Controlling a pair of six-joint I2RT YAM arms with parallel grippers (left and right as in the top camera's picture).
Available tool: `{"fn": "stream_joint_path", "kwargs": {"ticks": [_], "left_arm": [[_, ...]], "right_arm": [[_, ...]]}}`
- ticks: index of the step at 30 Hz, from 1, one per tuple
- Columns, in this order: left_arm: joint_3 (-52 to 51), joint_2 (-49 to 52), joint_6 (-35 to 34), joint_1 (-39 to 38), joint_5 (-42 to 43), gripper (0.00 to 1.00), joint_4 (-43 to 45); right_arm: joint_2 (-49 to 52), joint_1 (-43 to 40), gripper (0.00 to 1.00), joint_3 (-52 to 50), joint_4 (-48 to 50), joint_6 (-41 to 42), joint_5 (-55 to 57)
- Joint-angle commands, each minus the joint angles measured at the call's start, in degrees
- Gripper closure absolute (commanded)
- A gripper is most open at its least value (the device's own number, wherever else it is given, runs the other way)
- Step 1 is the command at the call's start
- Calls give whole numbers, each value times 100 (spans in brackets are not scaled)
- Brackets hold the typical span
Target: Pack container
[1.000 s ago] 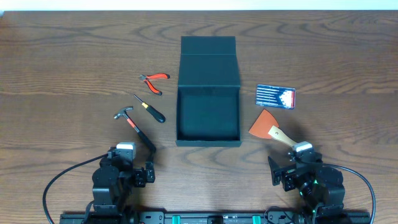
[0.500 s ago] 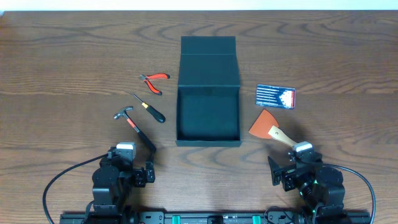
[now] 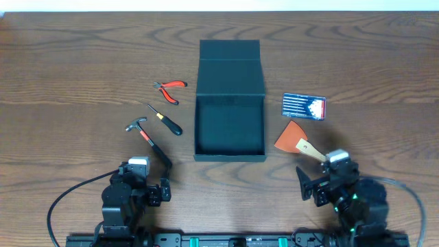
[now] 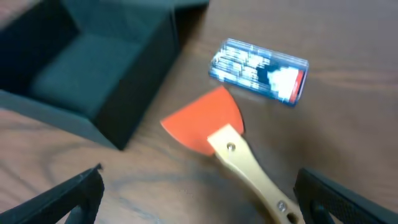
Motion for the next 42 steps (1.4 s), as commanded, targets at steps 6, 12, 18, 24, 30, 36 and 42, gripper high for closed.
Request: {"fn": "stream_joint_path", "kwargs": {"ticks": [6, 12, 18, 24, 30, 36, 42], "left_arm": [[-55, -42, 79, -11, -66, 2, 22], [-55, -42, 79, -11, -66, 2, 22], [-55, -42, 79, -11, -66, 2, 22], [-55, -42, 81, -11, -66, 2, 22], [-55, -42, 79, -11, -66, 2, 22], [-55, -42, 81, -11, -66, 1, 22], [-55, -42, 79, -11, -66, 1, 22]], "right_arm": [[2811, -48, 1, 3086, -1930, -308, -197], [4496, -48, 1, 4142, -2894, -800, -356], [5628, -48, 1, 4205, -3449, -1139, -461], [6218, -48, 1, 4201, -3289, -1309, -201], [6334, -48, 1, 4057, -2824, -1742, -245], [6448, -48, 1, 3512, -2129, -2334, 693], [6830, -48, 1, 3161, -1445, -2159, 1281]]}}
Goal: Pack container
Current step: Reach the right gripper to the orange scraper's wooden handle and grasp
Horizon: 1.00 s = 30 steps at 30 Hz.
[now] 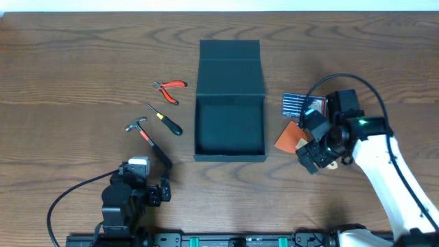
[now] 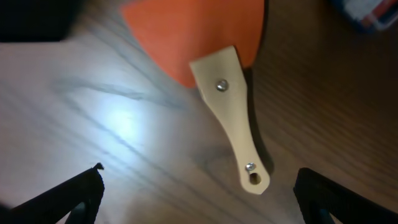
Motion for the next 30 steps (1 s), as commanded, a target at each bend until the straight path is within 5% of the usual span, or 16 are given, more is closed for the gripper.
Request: {"fn": "stream_joint_path", "kwargs": {"ticks": [1, 23, 26, 30], "left_arm": [[-55, -35, 79, -11, -66, 2, 17], [-55, -35, 79, -11, -66, 2, 17], [-55, -35, 79, -11, -66, 2, 17], [-55, -35, 81, -11, -66, 2, 17]], "right_arm": [[223, -46, 1, -101, 260, -44, 636], [1980, -55, 1, -131, 1163, -63, 649], [2087, -55, 7, -131, 1285, -66, 568], [2153, -57, 31, -131, 1379, -63, 461]]}}
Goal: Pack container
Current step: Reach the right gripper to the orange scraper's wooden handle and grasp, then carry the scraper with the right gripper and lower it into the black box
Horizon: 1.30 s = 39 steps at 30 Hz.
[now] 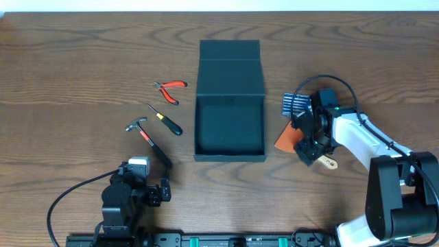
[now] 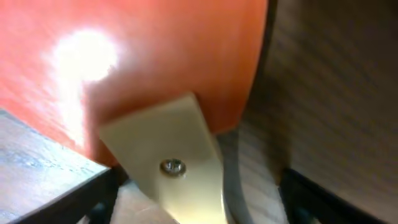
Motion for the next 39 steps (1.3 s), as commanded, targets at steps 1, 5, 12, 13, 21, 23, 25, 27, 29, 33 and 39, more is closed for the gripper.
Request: {"fn": "stream_joint_path", "kwargs": {"ticks": [1, 5, 12, 13, 21, 23, 25, 27, 29, 33, 39], "left_arm": [[-55, -35, 79, -11, -66, 1, 17], [-55, -35, 79, -11, -66, 2, 17], [-55, -35, 81, -11, -66, 2, 17], [-55, -35, 79, -11, -66, 1, 17], [-55, -35, 79, -11, -66, 2, 17], [-55, -35, 81, -11, -66, 2, 17], [-55, -35, 79, -11, -66, 1, 17], [-55, -35, 79, -11, -66, 2, 17], [-55, -35, 79, -11, -66, 1, 17], [-55, -35, 79, -11, -66, 1, 17], [-55, -35, 79, -11, -66, 2, 17]], "right_arm": [[256, -52, 34, -61, 98, 26, -44], [256, -50, 43, -61, 105, 26, -284], [256, -48, 63, -61, 101, 240, -634], [256, -46, 64, -61, 98, 267, -697], [256, -42, 70, -59, 15, 398, -1108], [256, -42, 70, -59, -28, 501, -1156], [254, -42, 70, -50, -87, 501, -1296], [254, -42, 71, -33, -155, 501, -1392], [243, -42, 71, 4, -256, 501, -1473], [142, -42, 73, 103, -455, 501, -1491], [-240, -42, 74, 348, -673, 590, -1488]]}}
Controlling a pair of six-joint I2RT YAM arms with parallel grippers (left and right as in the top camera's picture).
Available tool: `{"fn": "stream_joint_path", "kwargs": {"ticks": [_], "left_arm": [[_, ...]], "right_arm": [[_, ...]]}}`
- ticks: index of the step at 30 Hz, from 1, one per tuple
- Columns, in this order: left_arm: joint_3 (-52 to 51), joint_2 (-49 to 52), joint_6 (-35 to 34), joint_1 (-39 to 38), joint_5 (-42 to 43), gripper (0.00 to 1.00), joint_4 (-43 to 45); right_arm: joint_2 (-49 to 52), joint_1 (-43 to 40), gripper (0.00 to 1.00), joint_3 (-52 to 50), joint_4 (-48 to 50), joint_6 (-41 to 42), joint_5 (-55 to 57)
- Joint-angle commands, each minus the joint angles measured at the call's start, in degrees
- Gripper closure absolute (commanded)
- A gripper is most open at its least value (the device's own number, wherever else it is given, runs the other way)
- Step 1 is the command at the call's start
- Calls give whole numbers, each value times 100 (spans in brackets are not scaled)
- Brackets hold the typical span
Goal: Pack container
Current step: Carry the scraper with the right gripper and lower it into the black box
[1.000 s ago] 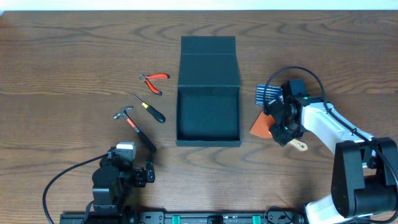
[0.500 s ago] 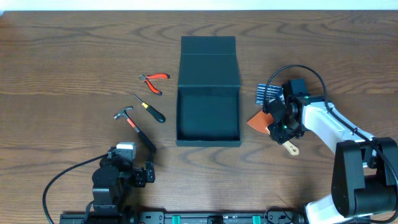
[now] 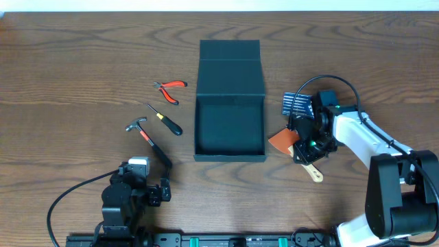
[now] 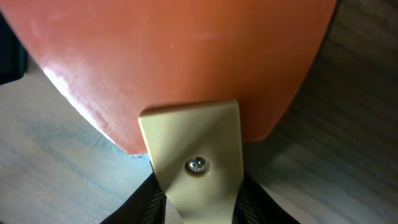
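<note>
The orange scraper (image 3: 281, 141) with a pale wooden handle (image 4: 194, 155) lies right of the open black box (image 3: 230, 127). My right gripper (image 3: 306, 148) is shut on that handle, both black fingers (image 4: 149, 200) pressed against its sides just behind the blade (image 4: 180, 62). The handle's end (image 3: 315, 173) sticks out toward the front edge. A blue card of small tools (image 3: 297, 104) lies just behind the gripper. Red pliers (image 3: 169, 89), a small screwdriver (image 3: 166, 120) and a hammer (image 3: 145, 135) lie left of the box. My left gripper (image 3: 147, 191) rests at the front left.
The box lid (image 3: 230, 67) stands open toward the back of the wooden table (image 3: 75, 62). The right arm's cable (image 3: 329, 81) loops over the blue card.
The right gripper's fingers stood apart on either side of the scraper handle; now they are shut on it. The scraper has turned slightly, its blade nearer the box and its handle end nearer the front.
The right gripper was open at the front right, looking at the scraper and blue card. Then it was above the scraper's handle, open. Then it was down with its fingers astride the handle, and now it grips the handle. The left arm stayed still.
</note>
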Motion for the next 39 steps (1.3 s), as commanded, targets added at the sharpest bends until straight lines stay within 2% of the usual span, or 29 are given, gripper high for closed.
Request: {"fn": "stream_joint_path", "kwargs": {"ticks": [1, 12, 16, 18, 21, 26, 31, 39], "left_arm": [[-55, -35, 79, -11, -66, 2, 17], [-55, -35, 79, -11, -66, 2, 17], [-55, -35, 79, -11, -66, 2, 17], [-55, -35, 79, -11, -66, 1, 17], [-55, -35, 79, -11, -66, 1, 17], [-55, -35, 79, -11, -66, 1, 17], [-55, -35, 79, -11, -66, 2, 17], [-55, -35, 79, -11, -66, 1, 17]], "right_arm": [[-348, -7, 74, 258, -59, 140, -149], [-1786, 144, 76, 734, -372, 247, -149], [-2124, 380, 85, 935, -507, 247, -144], [-2229, 533, 84, 1047, -560, 271, -144], [-2282, 776, 79, 1191, -551, 378, -146], [-2282, 1303, 78, 1471, -455, 439, -144], [-2240, 1711, 76, 1493, 103, 599, -146], [-1508, 2116, 74, 1493, 691, 695, -350]]}}
